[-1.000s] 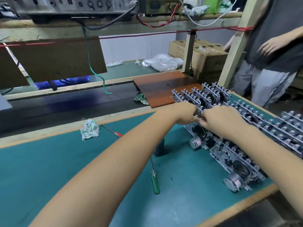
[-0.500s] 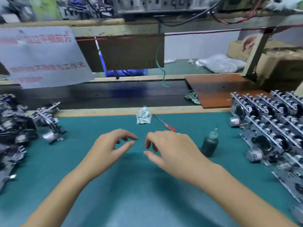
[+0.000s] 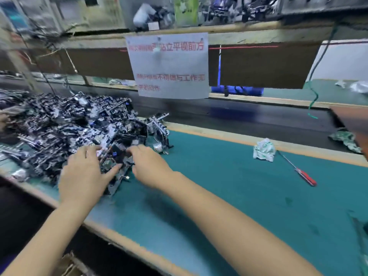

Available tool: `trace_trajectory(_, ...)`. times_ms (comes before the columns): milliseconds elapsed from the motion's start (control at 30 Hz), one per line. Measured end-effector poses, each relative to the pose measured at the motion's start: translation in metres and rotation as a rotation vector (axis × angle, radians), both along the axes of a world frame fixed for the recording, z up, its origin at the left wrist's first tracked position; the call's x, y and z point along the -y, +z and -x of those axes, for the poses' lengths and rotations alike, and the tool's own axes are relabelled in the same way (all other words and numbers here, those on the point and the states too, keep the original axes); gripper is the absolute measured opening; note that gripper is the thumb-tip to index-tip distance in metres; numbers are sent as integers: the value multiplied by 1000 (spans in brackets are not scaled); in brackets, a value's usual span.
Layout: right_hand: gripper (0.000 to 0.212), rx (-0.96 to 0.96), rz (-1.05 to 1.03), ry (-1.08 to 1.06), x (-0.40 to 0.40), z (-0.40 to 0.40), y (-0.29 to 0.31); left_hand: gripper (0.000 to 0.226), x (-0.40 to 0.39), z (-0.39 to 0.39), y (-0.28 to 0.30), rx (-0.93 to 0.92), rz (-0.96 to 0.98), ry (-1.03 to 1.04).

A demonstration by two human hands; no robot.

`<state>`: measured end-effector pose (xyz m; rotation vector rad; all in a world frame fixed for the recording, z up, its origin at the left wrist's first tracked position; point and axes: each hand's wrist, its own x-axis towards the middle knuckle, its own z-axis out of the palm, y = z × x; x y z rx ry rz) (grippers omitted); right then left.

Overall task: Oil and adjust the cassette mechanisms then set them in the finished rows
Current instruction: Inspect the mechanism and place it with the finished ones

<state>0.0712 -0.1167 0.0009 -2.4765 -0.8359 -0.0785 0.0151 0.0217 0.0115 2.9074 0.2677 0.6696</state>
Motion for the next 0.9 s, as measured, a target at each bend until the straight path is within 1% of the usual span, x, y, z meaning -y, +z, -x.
trace_trajectory(33, 45, -65, -44, -16, -11, -6, 0, 60, -5, -2, 0, -65, 36, 72)
trace_trajectory(100, 61, -192, -80, -41, -26, -17, -1, 60, -11, -5, -3, -202, 68, 182)
trace_trajectory(167, 72, -320, -52, -23, -35, -24, -2, 51, -15, -6, -11, -270, 67, 183)
trace_trajectory(200, 72, -369, -39, -4, -37, -26, -2, 45, -16, -6, -14, -265, 94, 156)
trace_trajectory(267, 67, -429, -47, 10, -35, -24, -2, 38, -17, -5, -18, -195, 147, 89)
trace_trajectory(333, 60, -432, -86, -22, -23, -18, -1, 39, -15, -1, -17, -140, 163, 27)
trace_trajectory(400, 58, -395, -129, -70, 0, -6, -2, 44, -7, 7, -16, -144, 200, -36)
trace_trajectory(467, 57, -342, -194, -131, 29, 12, -3, 50, 9, 13, -15, -149, 247, -117)
trace_trajectory(567, 51, -307, -317, -288, 85, 40, -5, 46, 50, 19, -11, -127, 292, -304)
trace_trajectory(667, 42, -344, -562, -437, 146, 71, -2, 41, 100, 22, -6, -115, 316, -481)
trace_trajectory(767, 38, -346, -808, -521, 202, 109, 1, 33, 153, 28, -11, -31, 304, -668)
trace_trajectory(900, 40, -303, -1033, -667, 257, 157, -6, 40, 226, 38, -26, 48, 266, -934)
